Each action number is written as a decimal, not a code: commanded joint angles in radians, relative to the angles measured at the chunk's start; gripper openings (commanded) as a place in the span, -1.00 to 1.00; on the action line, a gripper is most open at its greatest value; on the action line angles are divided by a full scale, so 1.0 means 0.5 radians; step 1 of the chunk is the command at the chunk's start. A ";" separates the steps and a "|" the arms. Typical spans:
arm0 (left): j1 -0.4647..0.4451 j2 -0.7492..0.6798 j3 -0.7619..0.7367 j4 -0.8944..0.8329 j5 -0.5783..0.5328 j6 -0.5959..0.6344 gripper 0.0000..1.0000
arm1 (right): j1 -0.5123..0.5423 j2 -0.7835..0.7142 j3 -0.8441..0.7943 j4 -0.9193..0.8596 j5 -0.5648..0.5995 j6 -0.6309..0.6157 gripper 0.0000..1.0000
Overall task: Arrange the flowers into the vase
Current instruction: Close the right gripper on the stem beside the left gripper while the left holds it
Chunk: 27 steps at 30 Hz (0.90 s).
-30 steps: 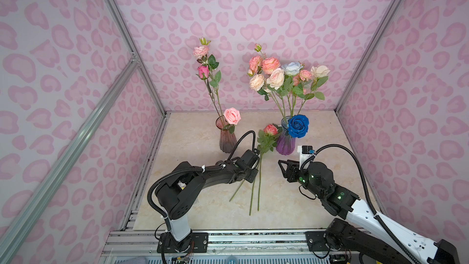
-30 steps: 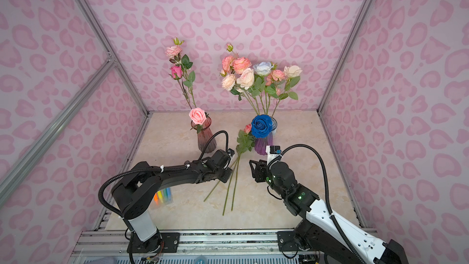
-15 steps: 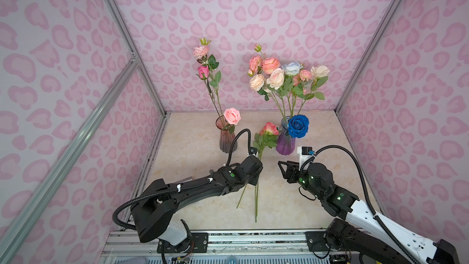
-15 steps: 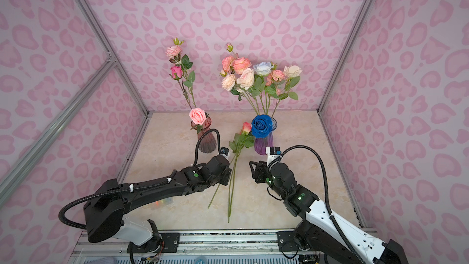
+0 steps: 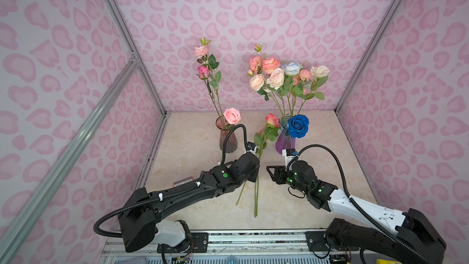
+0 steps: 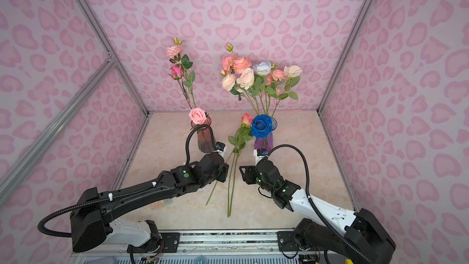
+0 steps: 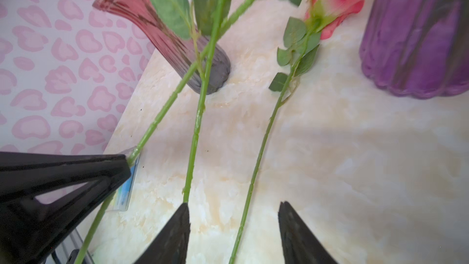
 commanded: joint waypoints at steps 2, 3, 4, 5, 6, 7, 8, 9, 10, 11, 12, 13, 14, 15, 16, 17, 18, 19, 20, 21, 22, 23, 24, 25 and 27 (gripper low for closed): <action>0.001 -0.047 -0.011 0.041 -0.012 -0.013 -0.93 | 0.017 0.232 0.044 0.387 -0.200 0.060 0.16; 0.001 -0.052 -0.014 0.042 -0.007 -0.016 -0.93 | 0.020 0.280 0.043 0.448 -0.224 0.088 0.16; 0.001 -0.057 -0.022 0.053 0.001 -0.011 -0.93 | 0.020 0.333 0.037 0.523 -0.253 0.109 0.16; 0.001 -0.065 -0.029 0.057 0.000 -0.010 -0.93 | 0.023 0.378 0.042 0.580 -0.287 0.131 0.16; 0.001 -0.075 -0.038 0.068 -0.001 -0.012 -0.93 | 0.029 0.411 0.039 0.630 -0.309 0.147 0.16; 0.002 -0.085 -0.047 0.076 -0.001 -0.008 -0.93 | 0.040 0.438 0.036 0.683 -0.326 0.160 0.16; 0.001 -0.091 -0.049 0.076 -0.002 -0.008 -0.93 | 0.052 0.473 0.034 0.727 -0.334 0.170 0.16; 0.000 -0.095 -0.051 0.078 0.001 -0.004 -0.93 | 0.062 0.495 0.034 0.767 -0.336 0.175 0.14; 0.002 -0.095 -0.053 0.079 0.007 -0.003 -0.93 | 0.069 0.529 0.042 0.797 -0.344 0.187 0.09; 0.001 -0.096 -0.054 0.082 0.011 -0.005 -0.93 | 0.079 0.554 0.051 0.813 -0.347 0.190 0.04; 0.001 -0.099 -0.058 0.089 0.020 -0.002 -0.93 | 0.088 0.577 0.065 0.821 -0.333 0.194 -0.05; 0.001 -0.104 -0.068 0.094 0.024 -0.004 -0.93 | 0.095 0.604 0.080 0.821 -0.316 0.205 -0.16; 0.001 -0.110 -0.077 0.103 0.029 -0.002 -0.93 | 0.096 0.634 0.098 0.833 -0.306 0.224 -0.24; 0.001 -0.119 -0.082 0.106 0.030 0.000 -0.93 | 0.096 0.660 0.112 0.842 -0.306 0.239 -0.36; 0.001 -0.126 -0.082 0.105 0.027 -0.002 -0.93 | 0.098 0.678 0.123 0.852 -0.295 0.255 -0.55; 0.001 -0.136 -0.084 0.104 0.027 -0.001 -0.93 | 0.100 0.688 0.120 0.870 -0.282 0.268 -0.64; 0.001 -0.146 -0.088 0.099 0.027 -0.001 -0.93 | 0.096 0.690 0.121 0.877 -0.279 0.269 -0.70; 0.001 -0.159 -0.091 0.093 0.026 -0.003 -0.93 | 0.098 0.684 0.128 0.863 -0.262 0.275 -0.81; 0.001 -0.174 -0.091 0.086 0.026 -0.004 -0.93 | 0.104 0.665 0.128 0.856 -0.250 0.280 -0.91; 0.001 -0.186 -0.092 0.074 0.023 -0.005 -0.93 | 0.113 0.638 0.134 0.845 -0.242 0.267 -0.95; 0.001 -0.204 -0.085 0.053 0.012 -0.003 -0.93 | 0.133 0.606 0.152 0.779 -0.219 0.232 -0.96; 0.001 -0.227 -0.077 0.032 0.010 0.004 -0.93 | 0.163 0.563 0.186 0.670 -0.184 0.176 -0.97; 0.001 -0.249 -0.069 0.012 0.014 0.015 -0.93 | 0.194 0.523 0.211 0.575 -0.154 0.115 -0.97; 0.001 -0.284 -0.063 -0.008 0.022 0.020 -0.93 | 0.230 0.469 0.225 0.486 -0.116 0.061 -0.97; -0.001 -0.361 -0.060 -0.049 0.045 0.041 -0.93 | 0.258 0.373 0.224 0.360 -0.071 0.012 -0.99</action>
